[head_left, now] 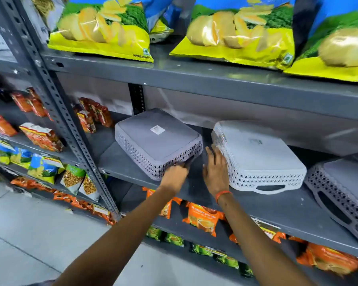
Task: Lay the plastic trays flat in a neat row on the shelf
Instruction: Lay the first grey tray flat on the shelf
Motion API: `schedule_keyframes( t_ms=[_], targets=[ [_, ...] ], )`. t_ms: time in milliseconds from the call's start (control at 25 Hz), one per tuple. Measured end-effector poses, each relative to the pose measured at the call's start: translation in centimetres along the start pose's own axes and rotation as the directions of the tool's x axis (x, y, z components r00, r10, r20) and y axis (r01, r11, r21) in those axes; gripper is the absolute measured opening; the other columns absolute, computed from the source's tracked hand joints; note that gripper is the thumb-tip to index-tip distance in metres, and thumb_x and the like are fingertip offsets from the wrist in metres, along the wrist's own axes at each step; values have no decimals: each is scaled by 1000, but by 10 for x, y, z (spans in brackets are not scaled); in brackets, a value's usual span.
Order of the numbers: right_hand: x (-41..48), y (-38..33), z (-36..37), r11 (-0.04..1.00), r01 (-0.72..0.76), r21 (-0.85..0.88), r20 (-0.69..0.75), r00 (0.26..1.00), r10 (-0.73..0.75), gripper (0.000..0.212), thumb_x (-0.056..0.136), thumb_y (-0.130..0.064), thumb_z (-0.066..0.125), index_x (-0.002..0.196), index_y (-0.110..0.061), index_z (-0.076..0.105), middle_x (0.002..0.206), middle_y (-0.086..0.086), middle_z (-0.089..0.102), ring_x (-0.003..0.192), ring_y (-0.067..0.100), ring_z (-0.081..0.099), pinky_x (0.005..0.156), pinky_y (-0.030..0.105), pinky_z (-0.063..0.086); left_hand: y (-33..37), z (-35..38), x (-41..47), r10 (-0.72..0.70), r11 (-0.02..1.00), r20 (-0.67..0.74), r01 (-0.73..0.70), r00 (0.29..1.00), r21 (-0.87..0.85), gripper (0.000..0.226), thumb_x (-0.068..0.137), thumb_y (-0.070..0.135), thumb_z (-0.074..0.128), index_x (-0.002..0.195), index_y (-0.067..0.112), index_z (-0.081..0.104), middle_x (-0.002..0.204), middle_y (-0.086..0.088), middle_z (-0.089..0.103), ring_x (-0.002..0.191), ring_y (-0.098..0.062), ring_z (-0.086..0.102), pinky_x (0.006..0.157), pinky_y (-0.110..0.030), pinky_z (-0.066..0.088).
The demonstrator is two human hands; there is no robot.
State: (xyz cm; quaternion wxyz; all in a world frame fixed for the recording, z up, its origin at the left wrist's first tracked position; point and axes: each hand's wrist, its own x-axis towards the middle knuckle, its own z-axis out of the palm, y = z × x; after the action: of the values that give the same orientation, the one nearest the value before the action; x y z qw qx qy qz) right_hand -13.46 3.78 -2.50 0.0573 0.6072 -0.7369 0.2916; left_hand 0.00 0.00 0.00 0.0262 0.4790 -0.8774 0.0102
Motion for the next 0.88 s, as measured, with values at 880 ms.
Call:
schedule_keyframes(
  t_ms=[880],
  targets=[
    [78, -25, -19, 974, 57, 221, 286, 951, -120, 57, 91, -13, 52, 140, 1, 27, 149, 21, 32, 137, 33, 31, 115, 35, 25, -37, -107, -3, -684, 284, -365, -230, 632, -931, 17, 88, 0, 60, 104, -1, 65, 97, -12, 57, 81, 6, 59, 84, -7, 52]
  ],
)
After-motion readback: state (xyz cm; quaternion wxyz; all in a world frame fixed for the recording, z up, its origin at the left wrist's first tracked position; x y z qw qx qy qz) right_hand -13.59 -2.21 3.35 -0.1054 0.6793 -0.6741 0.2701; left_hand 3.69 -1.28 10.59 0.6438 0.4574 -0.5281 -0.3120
